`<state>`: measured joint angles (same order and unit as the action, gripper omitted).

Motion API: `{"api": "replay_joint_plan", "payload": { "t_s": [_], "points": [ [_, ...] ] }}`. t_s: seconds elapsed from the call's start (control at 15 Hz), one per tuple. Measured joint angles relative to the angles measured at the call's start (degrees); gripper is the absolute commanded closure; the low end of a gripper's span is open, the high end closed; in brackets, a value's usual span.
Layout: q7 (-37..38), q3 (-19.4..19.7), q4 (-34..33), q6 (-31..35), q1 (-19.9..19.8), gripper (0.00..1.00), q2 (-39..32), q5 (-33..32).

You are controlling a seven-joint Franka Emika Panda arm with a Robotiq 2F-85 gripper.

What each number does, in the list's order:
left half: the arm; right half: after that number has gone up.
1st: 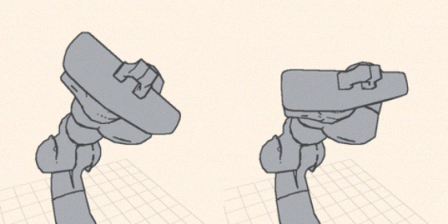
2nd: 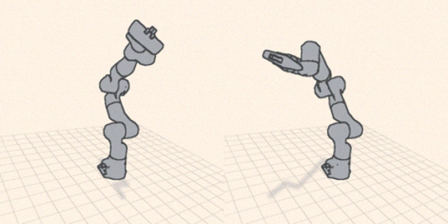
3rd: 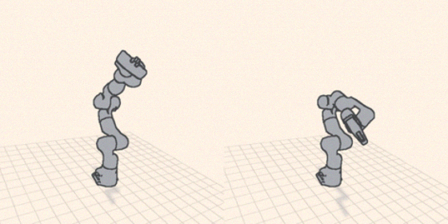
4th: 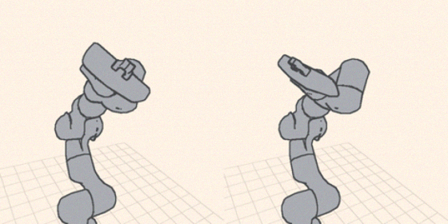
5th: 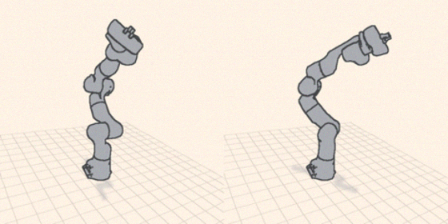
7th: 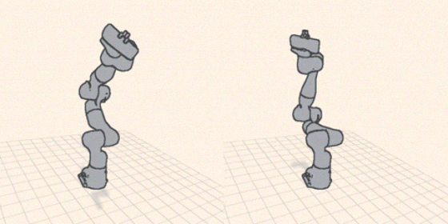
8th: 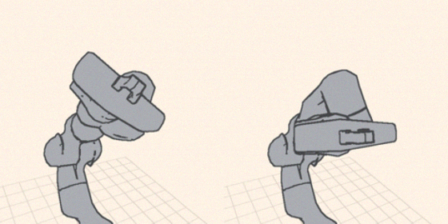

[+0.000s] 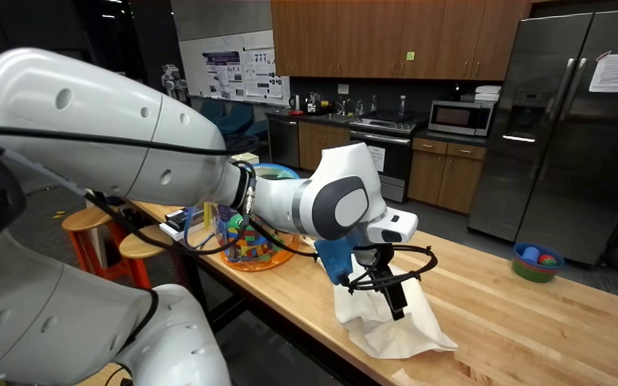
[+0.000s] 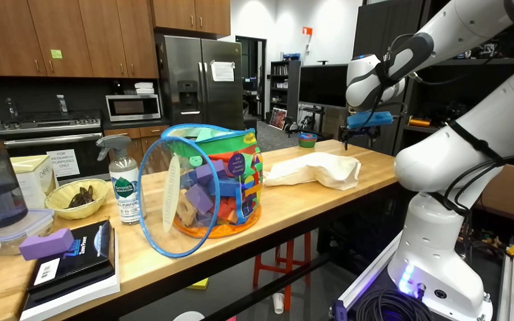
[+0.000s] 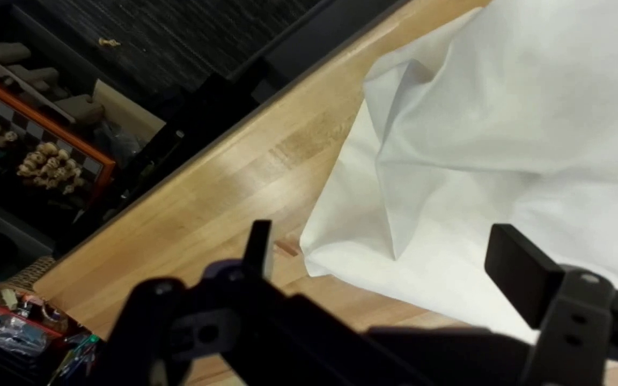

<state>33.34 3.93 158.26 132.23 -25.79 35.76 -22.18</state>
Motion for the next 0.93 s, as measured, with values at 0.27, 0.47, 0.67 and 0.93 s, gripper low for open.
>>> {"api": "replay_joint_plan", "payload": {
  "t_s": [0.27,0.47,0.67,0.93],
  "points": [
    [3.86,-1.51,0.99,5.61,-2.3,0.0,-0.15,-0.19],
    [6.76,-2.14,0.96,8.89,-3.33,0.0,-0.15,-0.16],
    [6.74,-2.26,0.96,9.31,-3.35,0.0,-0.19,0.04],
    [6.74,-2.39,0.96,9.31,-3.35,0.0,-0.19,0.04]
  ]
}}
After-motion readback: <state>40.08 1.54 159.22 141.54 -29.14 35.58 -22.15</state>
